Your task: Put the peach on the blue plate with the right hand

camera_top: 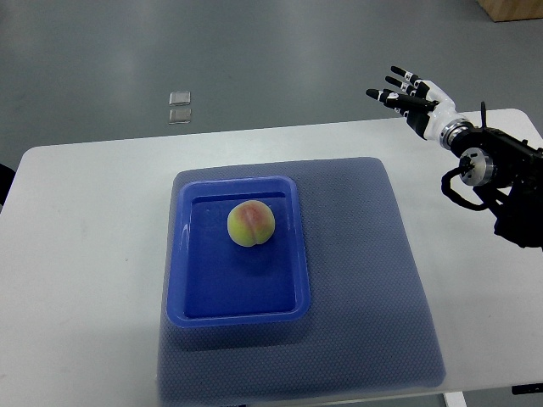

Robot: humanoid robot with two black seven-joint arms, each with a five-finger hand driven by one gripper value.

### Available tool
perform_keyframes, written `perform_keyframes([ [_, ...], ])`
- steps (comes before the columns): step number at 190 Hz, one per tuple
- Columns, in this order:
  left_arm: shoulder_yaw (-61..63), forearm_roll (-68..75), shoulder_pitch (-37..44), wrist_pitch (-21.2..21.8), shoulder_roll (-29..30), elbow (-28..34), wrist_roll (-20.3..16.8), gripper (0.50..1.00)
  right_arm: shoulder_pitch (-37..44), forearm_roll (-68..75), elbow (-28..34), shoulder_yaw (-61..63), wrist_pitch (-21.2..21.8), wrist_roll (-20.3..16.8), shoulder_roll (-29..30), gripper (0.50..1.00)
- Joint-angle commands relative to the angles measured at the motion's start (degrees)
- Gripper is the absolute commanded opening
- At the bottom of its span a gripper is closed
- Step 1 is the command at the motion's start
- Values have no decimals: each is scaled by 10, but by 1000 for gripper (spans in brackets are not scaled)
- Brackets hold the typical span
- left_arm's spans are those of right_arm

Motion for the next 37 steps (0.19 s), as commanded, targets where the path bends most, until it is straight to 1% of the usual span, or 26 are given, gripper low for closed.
perform_keyframes([
  [1,1,0,0,0,0,0,0,1000,-6,1,1,2,-1,2,2,928],
  [37,1,0,0,0,0,0,0,1000,-25,0,2,1,2,2,6,928],
])
